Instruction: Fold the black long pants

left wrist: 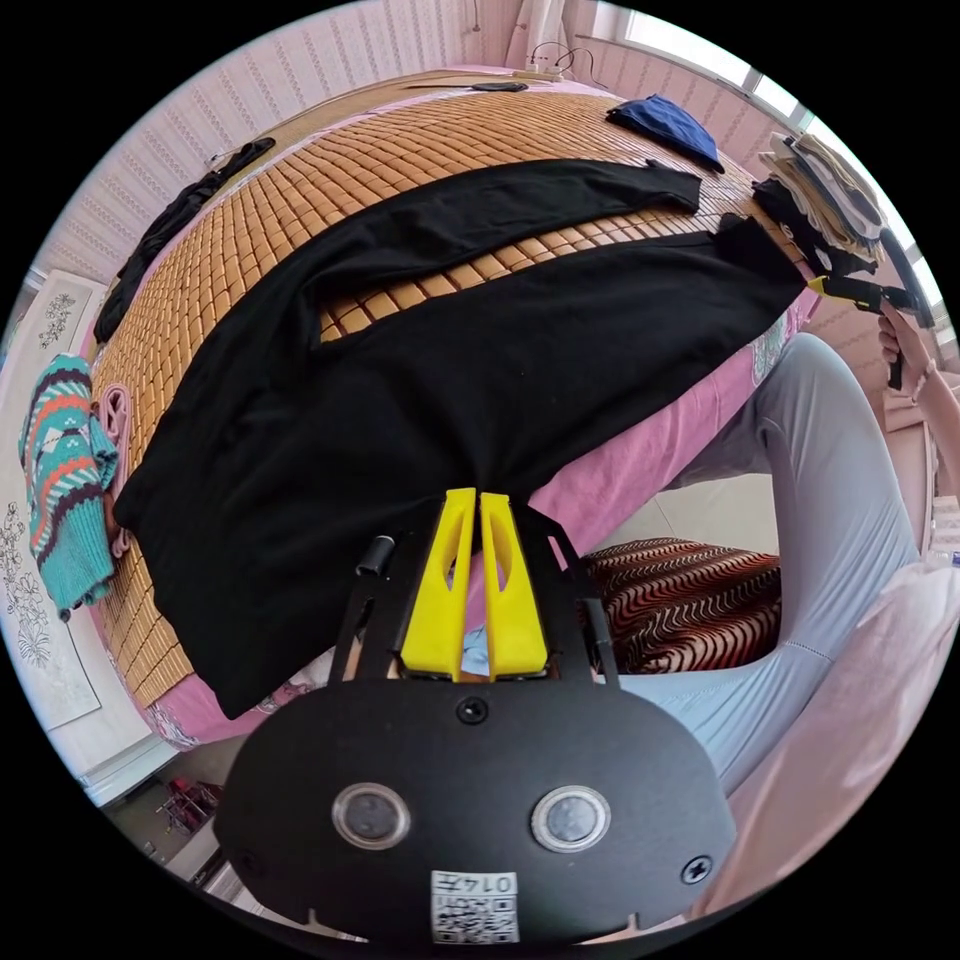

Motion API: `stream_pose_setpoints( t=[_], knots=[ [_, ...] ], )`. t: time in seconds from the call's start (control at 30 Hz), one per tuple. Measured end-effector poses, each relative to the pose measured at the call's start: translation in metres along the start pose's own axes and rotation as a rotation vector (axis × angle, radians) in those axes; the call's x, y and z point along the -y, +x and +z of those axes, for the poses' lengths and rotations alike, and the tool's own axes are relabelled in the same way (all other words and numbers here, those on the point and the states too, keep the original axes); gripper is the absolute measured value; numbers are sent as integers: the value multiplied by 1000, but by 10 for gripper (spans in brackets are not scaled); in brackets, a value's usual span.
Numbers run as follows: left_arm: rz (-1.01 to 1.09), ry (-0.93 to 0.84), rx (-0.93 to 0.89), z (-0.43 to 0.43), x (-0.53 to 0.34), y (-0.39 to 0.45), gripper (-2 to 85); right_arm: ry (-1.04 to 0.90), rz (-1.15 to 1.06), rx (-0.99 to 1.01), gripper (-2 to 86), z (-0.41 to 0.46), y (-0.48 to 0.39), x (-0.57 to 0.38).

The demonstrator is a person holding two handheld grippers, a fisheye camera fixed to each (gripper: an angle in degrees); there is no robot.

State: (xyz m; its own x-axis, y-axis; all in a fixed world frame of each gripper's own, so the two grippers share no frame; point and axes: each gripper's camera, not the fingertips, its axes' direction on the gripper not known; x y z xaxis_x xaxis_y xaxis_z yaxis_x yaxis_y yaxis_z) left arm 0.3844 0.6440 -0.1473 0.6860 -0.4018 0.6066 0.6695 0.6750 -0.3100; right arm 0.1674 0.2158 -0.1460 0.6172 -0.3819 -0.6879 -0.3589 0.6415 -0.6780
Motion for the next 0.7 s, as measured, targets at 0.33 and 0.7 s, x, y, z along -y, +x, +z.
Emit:
stream_pose_setpoints(
  t=[0.33, 0.7],
  knots=[
    [11, 11, 16, 6, -12, -7, -9, 107, 136, -63, 101, -11, -2, 30],
    [29, -17, 40, 11, -24, -14, -9, -29, 28, -233, 17, 18, -35, 67]
  ],
)
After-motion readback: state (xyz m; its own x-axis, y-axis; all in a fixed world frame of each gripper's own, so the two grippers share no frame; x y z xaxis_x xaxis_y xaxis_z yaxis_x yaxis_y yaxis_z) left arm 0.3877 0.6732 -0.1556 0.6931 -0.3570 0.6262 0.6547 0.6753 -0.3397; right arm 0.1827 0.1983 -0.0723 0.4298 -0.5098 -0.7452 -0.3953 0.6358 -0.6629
